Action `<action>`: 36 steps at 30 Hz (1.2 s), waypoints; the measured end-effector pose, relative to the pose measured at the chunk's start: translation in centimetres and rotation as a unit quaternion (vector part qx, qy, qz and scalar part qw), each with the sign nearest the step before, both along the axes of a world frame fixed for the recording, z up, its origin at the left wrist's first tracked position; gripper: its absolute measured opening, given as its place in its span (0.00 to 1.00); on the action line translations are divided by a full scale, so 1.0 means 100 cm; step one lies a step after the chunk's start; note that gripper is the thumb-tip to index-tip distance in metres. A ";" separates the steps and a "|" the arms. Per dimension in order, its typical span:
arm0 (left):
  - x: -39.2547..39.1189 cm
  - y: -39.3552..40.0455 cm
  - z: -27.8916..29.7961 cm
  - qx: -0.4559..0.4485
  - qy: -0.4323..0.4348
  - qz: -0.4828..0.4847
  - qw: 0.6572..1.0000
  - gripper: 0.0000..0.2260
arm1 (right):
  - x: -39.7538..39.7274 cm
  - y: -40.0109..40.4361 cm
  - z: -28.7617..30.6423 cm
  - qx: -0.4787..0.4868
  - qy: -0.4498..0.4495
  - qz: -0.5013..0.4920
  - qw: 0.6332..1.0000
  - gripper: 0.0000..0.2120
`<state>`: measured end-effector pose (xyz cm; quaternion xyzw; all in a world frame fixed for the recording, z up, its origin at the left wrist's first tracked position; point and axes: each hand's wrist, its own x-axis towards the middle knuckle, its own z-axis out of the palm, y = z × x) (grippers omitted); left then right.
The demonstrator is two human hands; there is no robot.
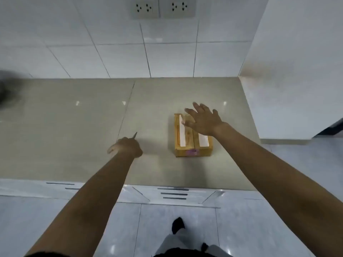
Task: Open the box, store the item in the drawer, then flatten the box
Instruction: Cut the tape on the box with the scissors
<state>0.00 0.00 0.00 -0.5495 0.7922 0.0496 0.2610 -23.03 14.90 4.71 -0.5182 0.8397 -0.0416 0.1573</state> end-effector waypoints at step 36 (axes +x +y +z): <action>0.021 0.045 0.048 0.434 0.401 0.147 0.793 0.07 | -0.006 0.023 -0.069 0.025 -0.092 0.034 0.995 0.39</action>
